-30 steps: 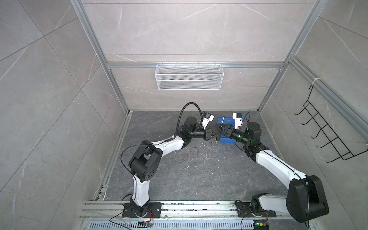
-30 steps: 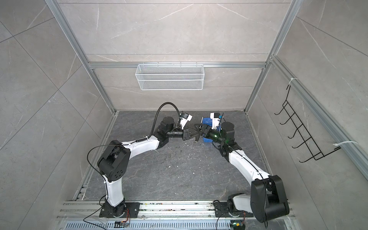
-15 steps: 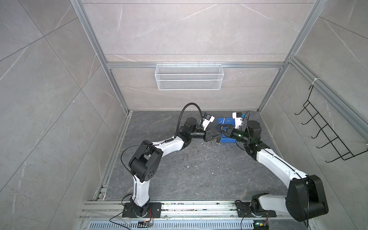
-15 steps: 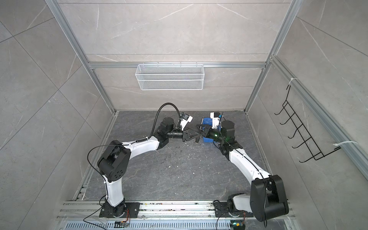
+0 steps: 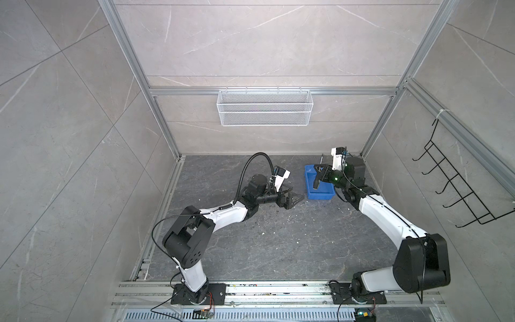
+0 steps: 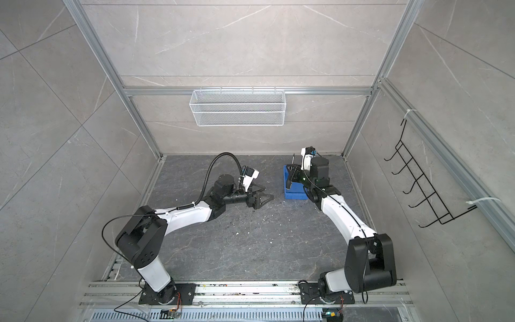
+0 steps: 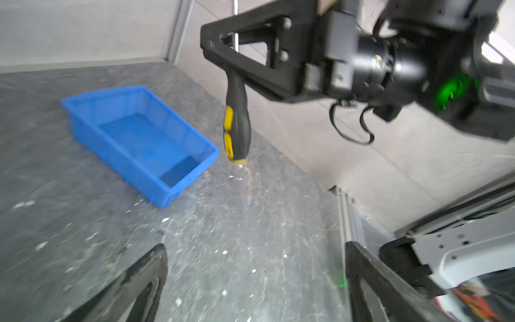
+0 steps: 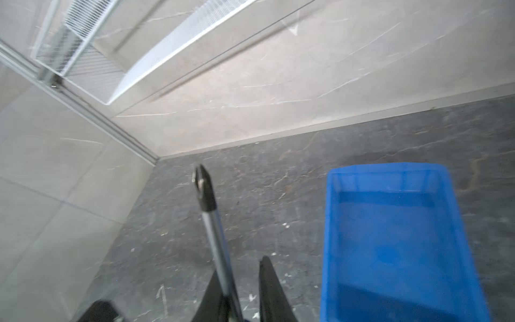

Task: Put the screwdriver in the bin
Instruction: 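Grasp the screwdriver shaft with the right gripper and open the left gripper, then carry the screwdriver over the blue bin with the right gripper and release it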

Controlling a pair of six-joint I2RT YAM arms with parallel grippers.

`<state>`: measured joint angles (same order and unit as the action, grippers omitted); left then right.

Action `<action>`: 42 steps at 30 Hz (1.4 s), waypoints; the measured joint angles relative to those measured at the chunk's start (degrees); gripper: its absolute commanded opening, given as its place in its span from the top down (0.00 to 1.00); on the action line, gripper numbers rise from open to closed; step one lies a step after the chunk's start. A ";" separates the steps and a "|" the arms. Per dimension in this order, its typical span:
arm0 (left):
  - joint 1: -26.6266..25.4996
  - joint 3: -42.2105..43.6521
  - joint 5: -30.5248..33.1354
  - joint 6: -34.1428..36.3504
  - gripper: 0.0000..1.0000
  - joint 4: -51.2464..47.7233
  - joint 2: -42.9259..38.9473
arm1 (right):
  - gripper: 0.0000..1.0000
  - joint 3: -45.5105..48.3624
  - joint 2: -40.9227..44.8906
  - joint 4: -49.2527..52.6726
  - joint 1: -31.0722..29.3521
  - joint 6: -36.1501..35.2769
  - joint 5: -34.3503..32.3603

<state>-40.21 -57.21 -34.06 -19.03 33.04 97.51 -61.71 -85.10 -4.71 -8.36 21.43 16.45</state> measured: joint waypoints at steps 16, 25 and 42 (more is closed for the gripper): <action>-2.29 6.58 6.75 19.61 0.00 -13.46 -11.52 | 1.00 -11.02 -19.98 12.33 0.15 -8.85 -12.96; -2.84 6.54 8.76 22.80 0.00 -17.27 -11.89 | 1.00 -15.93 -26.21 13.66 0.33 -9.07 -14.56; -2.84 6.56 10.01 23.15 0.00 -15.98 -12.44 | 1.00 -21.77 -27.52 15.19 1.05 -9.05 -13.94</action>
<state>-43.05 -50.65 -24.05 4.12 17.06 85.08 -83.48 -112.62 10.48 -7.31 12.38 2.50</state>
